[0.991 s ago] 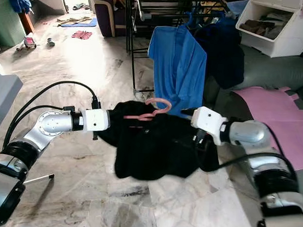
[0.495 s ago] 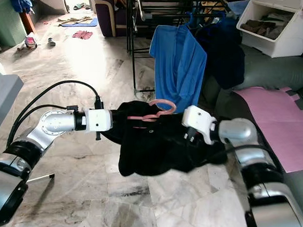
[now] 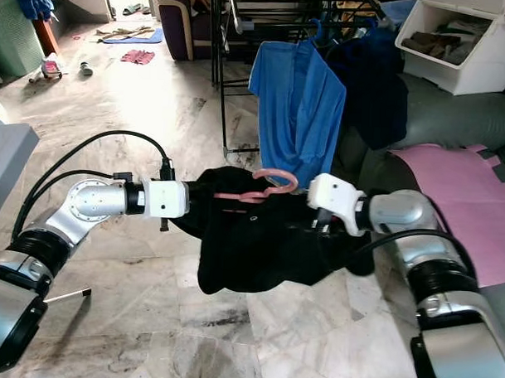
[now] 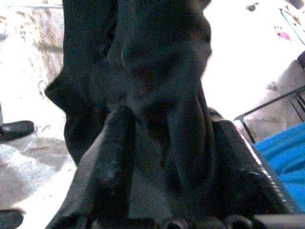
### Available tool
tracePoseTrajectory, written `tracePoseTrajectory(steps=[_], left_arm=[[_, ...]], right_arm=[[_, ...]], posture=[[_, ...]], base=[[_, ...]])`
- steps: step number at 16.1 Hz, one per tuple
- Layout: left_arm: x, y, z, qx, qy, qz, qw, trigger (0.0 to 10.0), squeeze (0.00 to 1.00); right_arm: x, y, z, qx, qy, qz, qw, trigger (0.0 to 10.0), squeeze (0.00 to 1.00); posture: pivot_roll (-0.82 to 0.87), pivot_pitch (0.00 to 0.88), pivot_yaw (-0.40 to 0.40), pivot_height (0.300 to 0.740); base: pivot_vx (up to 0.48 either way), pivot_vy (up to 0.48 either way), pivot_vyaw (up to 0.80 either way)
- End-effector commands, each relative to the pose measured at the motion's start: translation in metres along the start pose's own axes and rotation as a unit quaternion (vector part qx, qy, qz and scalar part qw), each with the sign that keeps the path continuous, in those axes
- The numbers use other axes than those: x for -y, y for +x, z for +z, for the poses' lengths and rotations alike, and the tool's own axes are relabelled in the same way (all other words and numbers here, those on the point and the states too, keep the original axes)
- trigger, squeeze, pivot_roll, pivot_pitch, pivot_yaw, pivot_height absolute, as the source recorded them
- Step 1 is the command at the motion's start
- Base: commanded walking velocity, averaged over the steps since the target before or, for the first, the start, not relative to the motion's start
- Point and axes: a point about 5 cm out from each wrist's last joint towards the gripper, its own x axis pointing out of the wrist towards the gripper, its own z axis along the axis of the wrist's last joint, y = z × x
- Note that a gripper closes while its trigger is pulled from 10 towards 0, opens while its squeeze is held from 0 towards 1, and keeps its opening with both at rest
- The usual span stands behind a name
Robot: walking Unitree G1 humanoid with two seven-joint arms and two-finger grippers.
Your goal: Hang hanger
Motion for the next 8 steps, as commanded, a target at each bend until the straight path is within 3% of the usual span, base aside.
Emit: tracePoseTrajectory(steps=[1, 8], left_arm=[[-0.008, 0.0, 0.006, 0.012, 0.019, 0.004, 1.0, 0.0, 0.0], [-0.005, 0.003, 0.005, 0.013, 0.018, 0.009, 1.0, 0.0, 0.0]], right_arm=[[0.001, -0.004, -0.002, -0.005, 0.006, 0.011, 1.0, 0.0, 0.0], [-0.013, -0.007, -0.018, -0.012, 0.026, 0.002, 1.0, 0.0, 0.0]], posture=[[-0.04, 0.061, -0.003, 0.74], [-0.05, 0.041, 0.006, 0.74]], base=[[0.0, 0.0, 0.0], [0.0, 0.0, 0.0]])
